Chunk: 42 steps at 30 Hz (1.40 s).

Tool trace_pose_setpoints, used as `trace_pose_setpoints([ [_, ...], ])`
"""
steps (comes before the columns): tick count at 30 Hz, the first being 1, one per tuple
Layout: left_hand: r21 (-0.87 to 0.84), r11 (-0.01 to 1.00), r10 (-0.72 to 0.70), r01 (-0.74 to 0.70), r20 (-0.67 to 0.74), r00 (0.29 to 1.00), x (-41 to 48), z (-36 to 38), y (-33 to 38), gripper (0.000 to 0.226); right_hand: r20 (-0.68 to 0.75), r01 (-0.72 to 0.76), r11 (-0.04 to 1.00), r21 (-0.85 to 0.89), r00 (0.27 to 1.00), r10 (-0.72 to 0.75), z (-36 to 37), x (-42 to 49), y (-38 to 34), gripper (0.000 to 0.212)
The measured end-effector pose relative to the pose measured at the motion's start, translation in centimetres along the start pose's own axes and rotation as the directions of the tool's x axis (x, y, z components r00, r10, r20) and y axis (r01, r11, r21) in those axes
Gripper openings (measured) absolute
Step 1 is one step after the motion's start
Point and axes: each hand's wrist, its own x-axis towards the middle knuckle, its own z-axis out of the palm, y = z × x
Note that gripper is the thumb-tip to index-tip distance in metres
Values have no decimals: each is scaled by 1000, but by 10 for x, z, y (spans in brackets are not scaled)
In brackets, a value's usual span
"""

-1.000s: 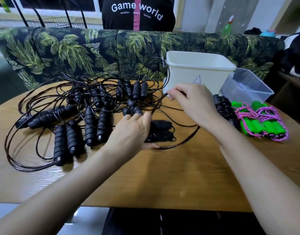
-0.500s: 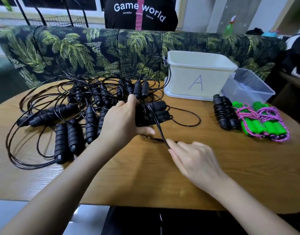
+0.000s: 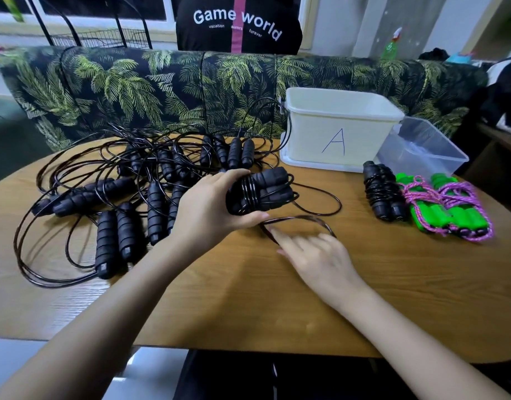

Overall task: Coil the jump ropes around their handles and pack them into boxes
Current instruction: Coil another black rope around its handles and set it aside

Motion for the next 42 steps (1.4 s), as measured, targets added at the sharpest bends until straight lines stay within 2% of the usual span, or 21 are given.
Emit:
trace_pose_setpoints([
  [3,28,1000,12,-12,7,1000,-1,-2,-13,85,-6,16,999,39,1000,-16,5,-8,25,37],
  [5,57,995,75,-76,25,997,-4,0,-18,83,-7,87,996,20,996,-87,3,-12,40,41],
  [7,84,986,141,-145,49,989,-6,3,-20,79,0,156,988,3,988,-156,-2,-12,53,39],
  [10,62,983,168,-171,60,984,-7,4,-21,75,12,164,986,37,986,-164,-9,-11,69,32],
  [14,-31,995,96,-96,25,995,-4,-5,-25,73,40,110,994,23,993,-111,-11,-17,82,41],
  [17,-24,999,35,-34,30,999,0,-12,-32,76,82,12,995,103,996,-21,-10,-28,91,51],
  [19,6,999,37,-37,51,998,2,-13,-36,78,126,-7,989,148,992,-12,-9,-34,94,54],
  [23,24,998,59,-61,77,995,-1,-10,-41,78,216,-57,973,222,976,8,-6,-32,99,49],
  [27,-24,998,68,-66,102,992,-4,-9,-46,77,297,-243,911,333,944,143,-1,-27,107,43],
  [31,-86,971,236,-225,153,960,-8,-10,-44,73,381,-390,853,346,890,253,3,-13,113,36],
  [33,-83,927,376,-366,179,909,-9,-11,-35,72,437,-480,813,329,841,319,3,0,115,20],
  [35,-46,855,513,-516,222,829,-11,-12,-19,73,470,-517,794,321,815,341,2,20,112,14],
  [38,43,767,601,-641,305,739,-19,-7,5,81,448,-460,835,302,842,302,-7,60,96,18],
  [40,142,745,584,-652,333,740,-24,0,12,83,371,-411,858,309,882,290,-18,85,83,18],
  [42,223,747,548,-626,325,771,-25,4,11,76,246,-361,881,306,924,293,-31,100,72,17],
])
